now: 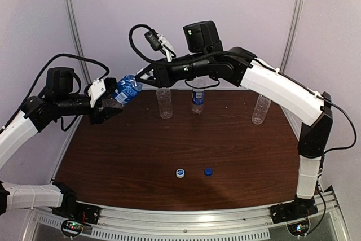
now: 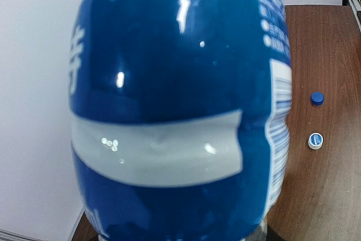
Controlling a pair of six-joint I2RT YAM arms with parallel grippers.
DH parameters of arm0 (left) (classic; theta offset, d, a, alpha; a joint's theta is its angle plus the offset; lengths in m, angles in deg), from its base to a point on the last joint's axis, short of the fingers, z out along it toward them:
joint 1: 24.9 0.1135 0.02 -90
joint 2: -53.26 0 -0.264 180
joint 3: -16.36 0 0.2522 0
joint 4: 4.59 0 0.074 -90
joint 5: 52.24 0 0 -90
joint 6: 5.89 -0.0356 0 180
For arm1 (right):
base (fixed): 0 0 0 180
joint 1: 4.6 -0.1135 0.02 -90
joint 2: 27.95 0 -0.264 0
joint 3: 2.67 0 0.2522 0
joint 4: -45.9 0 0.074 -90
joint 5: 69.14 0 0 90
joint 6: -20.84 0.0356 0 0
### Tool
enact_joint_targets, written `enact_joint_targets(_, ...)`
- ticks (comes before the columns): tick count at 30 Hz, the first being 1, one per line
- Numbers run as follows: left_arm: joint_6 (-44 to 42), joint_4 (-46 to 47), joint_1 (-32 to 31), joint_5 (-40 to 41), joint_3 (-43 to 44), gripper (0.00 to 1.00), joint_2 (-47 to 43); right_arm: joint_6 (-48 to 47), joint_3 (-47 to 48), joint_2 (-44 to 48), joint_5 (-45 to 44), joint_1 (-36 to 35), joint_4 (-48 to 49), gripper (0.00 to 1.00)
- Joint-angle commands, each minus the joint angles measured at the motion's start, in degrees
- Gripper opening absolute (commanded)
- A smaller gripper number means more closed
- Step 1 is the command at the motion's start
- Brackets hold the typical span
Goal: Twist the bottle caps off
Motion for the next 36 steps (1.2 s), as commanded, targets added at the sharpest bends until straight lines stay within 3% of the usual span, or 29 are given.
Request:
enact_joint_targets(1, 2.63, 4.64, -0.26, -1.13, -0.35, 0.49, -1.16, 0.2, 0.75, -1.22, 1.03, -0.48, 0.3, 0.45)
enact_joint_targets(3, 2.76, 4.67, -0.22, -0.42, -0.81, 0.47, -1.43, 0.75, -0.3, -0.51, 0.84, -0.2, 1.58, 0.95)
enact_joint_targets(4, 2.8, 4.79, -0.25, 0.37, -1.15, 0.47, -1.67, 2.12, -1.32, 0.25, 1.15, 0.25, 3.22, 0.99)
enact_joint_targets(10, -3.78, 9.66, -0.28, 11.9, -4.7, 0.42, -3.56, 21.11, -13.8, 5.63, 8.94, 4.15, 22.04, 1.0)
enact_joint_targets(16, -19.82, 21.35, -1.44, 25.37, -9.15, 0.38, -4.27, 22.98, -10.94, 2.11, 6.3, 4.09, 17.27, 1.0)
enact_joint_targets(21, -26.99, 28.27, -3.21, 30.49, -12.18, 0.38, -4.78, 23.05, -7.96, -0.55, 5.5, 4.19, 15.51, 0.82)
enact_joint_targets(25, -26.81, 28.64, -3.3, 31.76, -12.67, 0.38, -4.95, 22.9, -6.8, -2.06, 4.87, 4.51, 13.32, 0.77)
enact_joint_targets(33, -27.01, 28.64, -3.4, 31.42, -13.49, 0.38, -5.36, 24.18, -6.61, -3.67, 9.02, 5.25, 15.25, 0.33)
enact_joint_targets(35, -26.95, 28.64, -3.48, 31.16, -13.59, 0.38, -5.41, 24.12, -6.62, -3.89, 9.46, 5.25, 15.48, 0.3)
enact_joint_targets(36, -27.05, 28.64, -3.56, 31.14, -13.66, 0.38, -5.37, 24.05, -6.52, -3.9, 9.73, 5.21, 15.6, 0.33)
